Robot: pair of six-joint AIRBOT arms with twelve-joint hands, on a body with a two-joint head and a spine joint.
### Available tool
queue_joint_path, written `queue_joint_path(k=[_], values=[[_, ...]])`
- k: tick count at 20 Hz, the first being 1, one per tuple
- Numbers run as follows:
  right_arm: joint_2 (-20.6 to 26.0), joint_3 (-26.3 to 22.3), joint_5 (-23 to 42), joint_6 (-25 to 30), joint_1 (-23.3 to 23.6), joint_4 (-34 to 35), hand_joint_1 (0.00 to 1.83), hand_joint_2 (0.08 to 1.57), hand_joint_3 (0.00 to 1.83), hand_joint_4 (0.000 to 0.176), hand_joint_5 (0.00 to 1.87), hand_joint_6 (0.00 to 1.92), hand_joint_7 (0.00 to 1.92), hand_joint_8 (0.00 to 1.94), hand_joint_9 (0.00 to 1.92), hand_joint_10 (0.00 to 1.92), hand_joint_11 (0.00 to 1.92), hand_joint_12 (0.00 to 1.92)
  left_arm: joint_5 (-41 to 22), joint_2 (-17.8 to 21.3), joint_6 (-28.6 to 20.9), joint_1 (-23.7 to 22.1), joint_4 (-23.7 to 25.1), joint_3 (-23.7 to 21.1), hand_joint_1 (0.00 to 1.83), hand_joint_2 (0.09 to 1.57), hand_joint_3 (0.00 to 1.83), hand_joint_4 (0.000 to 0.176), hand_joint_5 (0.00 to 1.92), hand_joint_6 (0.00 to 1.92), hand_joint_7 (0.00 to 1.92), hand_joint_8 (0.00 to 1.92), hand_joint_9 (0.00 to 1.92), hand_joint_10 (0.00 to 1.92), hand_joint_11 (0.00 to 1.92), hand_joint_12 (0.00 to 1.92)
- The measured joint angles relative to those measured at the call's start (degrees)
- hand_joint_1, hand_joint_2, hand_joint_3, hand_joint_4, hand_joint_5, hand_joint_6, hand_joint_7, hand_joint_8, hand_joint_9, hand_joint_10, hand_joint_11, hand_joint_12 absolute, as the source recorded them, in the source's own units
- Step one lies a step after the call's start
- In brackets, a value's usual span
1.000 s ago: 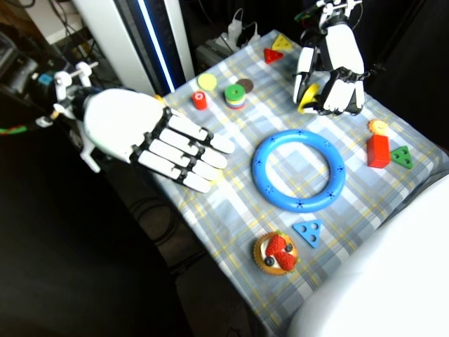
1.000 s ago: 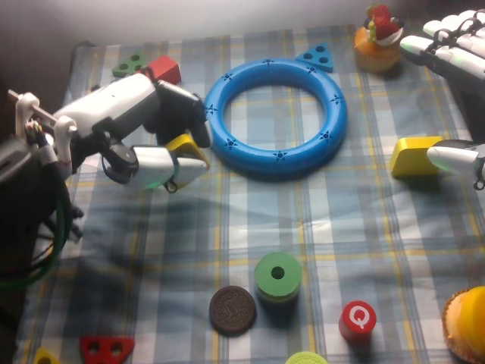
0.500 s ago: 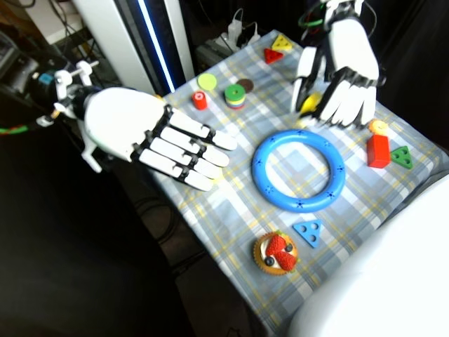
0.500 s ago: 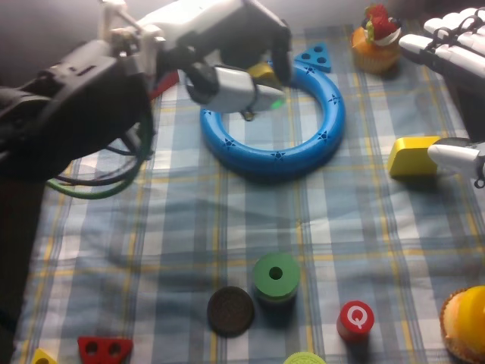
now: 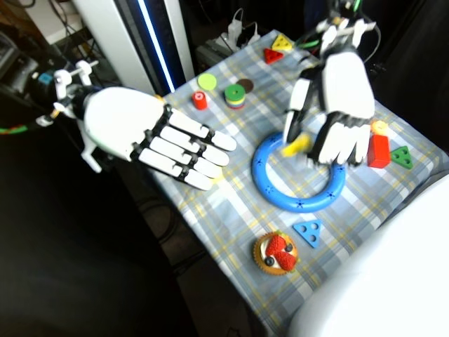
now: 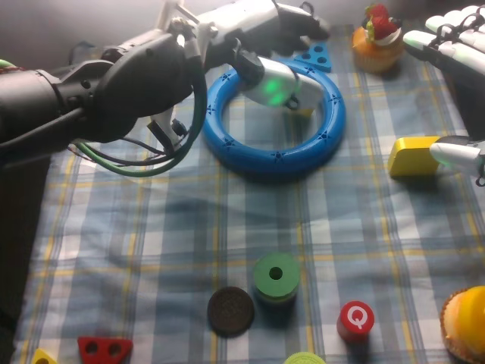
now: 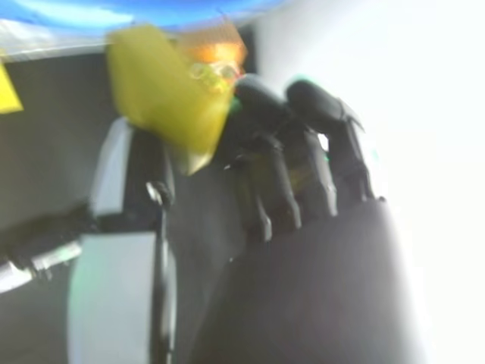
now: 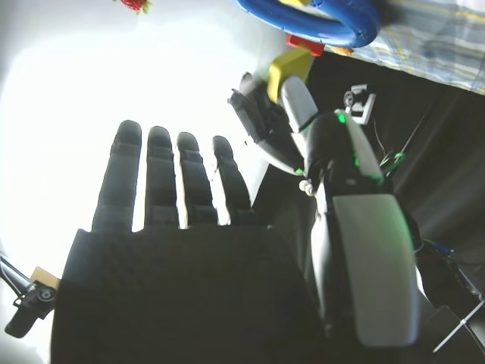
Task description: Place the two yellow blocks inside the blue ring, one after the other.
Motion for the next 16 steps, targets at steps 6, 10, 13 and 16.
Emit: queue_joint_path(k=[6, 10, 13, 16], values=[[0.0, 0.0, 0.1, 0.2, -0.4, -0.2, 0.47, 1.24, 0.00, 0.051, 0.00, 0.00, 0.00, 0.00, 0.00, 0.00, 0.00, 0.00, 0.0, 0.3, 0.7, 0.9, -1.3, 0.0, 0.29, 1.29, 0.01, 0.083, 0.10, 0.00, 0.08, 0.00, 0.10, 0.05, 0.00, 0.73], [0.0, 0.3, 0.2, 0.9, -1.0, -0.5, 0.51, 1.24, 0.00, 0.056, 0.00, 0.00, 0.00, 0.00, 0.00, 0.00, 0.00, 0.00, -4.6, 5.3, -2.8, 2.1, 3.0, -6.5, 0.30, 1.34, 0.00, 0.075, 0.09, 0.00, 0.05, 0.00, 0.09, 0.02, 0.00, 0.60], [-0.9, 1.4, -0.3, 2.1, -1.7, -0.5, 0.57, 1.28, 0.00, 0.000, 0.00, 0.00, 0.00, 0.00, 0.02, 0.00, 0.00, 0.20, -9.4, 9.4, -7.5, 3.1, 7.7, -10.7, 0.18, 1.37, 0.00, 0.082, 0.04, 0.00, 0.01, 0.00, 0.05, 0.00, 0.00, 0.52], [-2.7, 3.1, -2.3, 2.4, -1.5, -0.5, 0.72, 1.23, 0.00, 0.000, 0.08, 0.01, 0.15, 0.01, 0.16, 0.04, 0.00, 0.89, -15.8, 13.8, -10.2, 5.0, 11.3, -15.9, 0.32, 1.37, 0.00, 0.053, 0.12, 0.01, 0.07, 0.01, 0.07, 0.01, 0.00, 0.67]])
